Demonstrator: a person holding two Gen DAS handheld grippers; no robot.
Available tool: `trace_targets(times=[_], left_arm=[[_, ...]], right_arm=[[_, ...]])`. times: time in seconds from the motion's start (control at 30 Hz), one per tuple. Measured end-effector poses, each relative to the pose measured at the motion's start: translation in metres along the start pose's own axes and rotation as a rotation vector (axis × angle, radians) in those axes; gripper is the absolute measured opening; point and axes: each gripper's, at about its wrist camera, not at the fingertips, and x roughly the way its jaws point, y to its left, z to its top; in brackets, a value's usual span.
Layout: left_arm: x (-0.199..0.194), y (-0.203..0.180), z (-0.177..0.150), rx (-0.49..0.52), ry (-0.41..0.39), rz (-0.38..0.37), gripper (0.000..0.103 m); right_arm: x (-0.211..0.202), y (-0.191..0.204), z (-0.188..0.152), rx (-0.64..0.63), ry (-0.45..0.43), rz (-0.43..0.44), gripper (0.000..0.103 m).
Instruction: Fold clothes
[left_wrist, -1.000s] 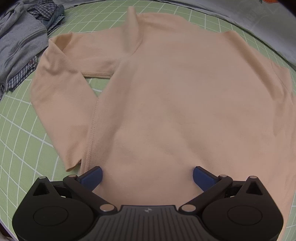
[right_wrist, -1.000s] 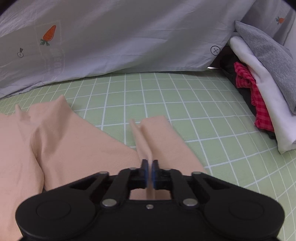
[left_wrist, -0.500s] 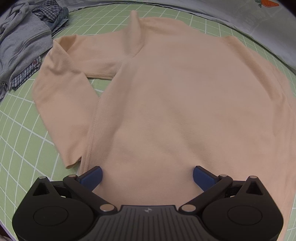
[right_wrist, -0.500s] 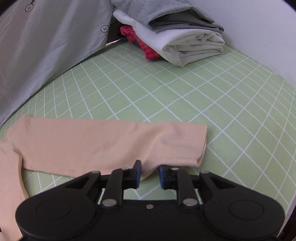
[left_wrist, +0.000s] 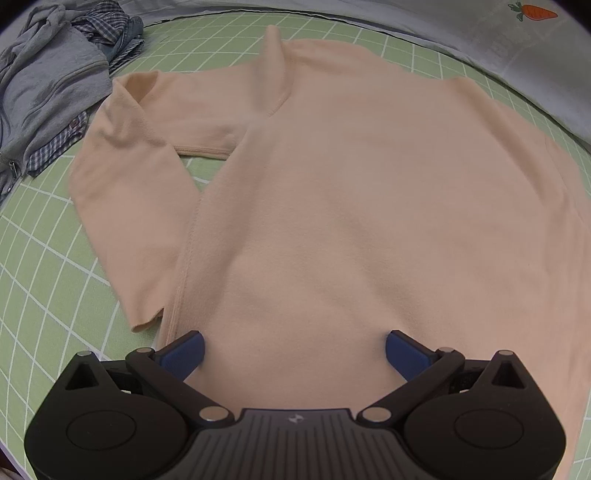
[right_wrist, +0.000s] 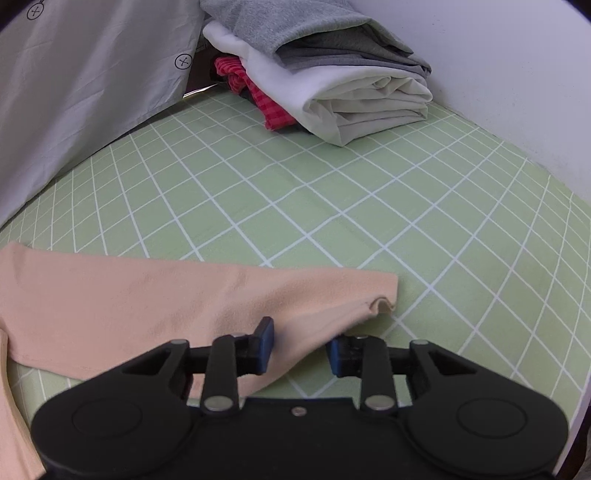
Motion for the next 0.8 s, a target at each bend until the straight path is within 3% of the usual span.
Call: trace_targets(times=[0.17, 0.23, 0.27, 0.3, 0.33, 0.37, 0.43, 0.47, 0.6, 0.8], left_arm=[[0.0, -0.001, 0.0, -0.002, 0.0, 0.0, 0.103], [0.0, 0.001, 0.0, -0.006, 0.002, -0.004, 0.103], [0.0, 0.002, 0.0, -0.008, 0.003, -0.006, 0.103], [0.0, 0.002, 0.0, -0.01, 0.004, -0.009, 0.103], [0.0, 0.003, 0.0, -0.012, 0.005, -0.011, 0.103], [-0.001, 0.007, 0.0, -0.026, 0.001, -0.03, 0.103], [-0.013, 0.016, -0.005, -0.067, -0.03, -0.078, 0.103], [-0.019, 0.02, -0.008, -0.074, -0.048, -0.082, 0.103], [-0.046, 0.045, -0.019, -0.087, -0.125, -0.072, 0.103], [-0.078, 0.095, -0.041, -0.102, -0.195, -0.013, 0.102]], right_arm=[[0.002, -0.008, -0.002, -0.003, -0.002, -0.046, 0.007], [0.002, -0.008, -0.003, -0.011, 0.0, -0.061, 0.013], [0.0, -0.007, -0.002, -0.013, -0.002, -0.068, 0.021], [-0.003, -0.007, -0.003, -0.013, -0.005, -0.076, 0.043], [-0.006, -0.007, -0.003, -0.008, -0.014, -0.078, 0.057], [-0.012, -0.008, -0.004, -0.003, -0.024, -0.072, 0.062], [-0.024, -0.009, -0.007, 0.002, -0.044, -0.06, 0.083], [-0.031, -0.008, -0.01, -0.007, -0.057, -0.053, 0.088], [-0.058, -0.002, -0.026, -0.059, -0.09, -0.002, 0.092], [-0.087, 0.031, -0.069, -0.178, -0.059, 0.132, 0.098]])
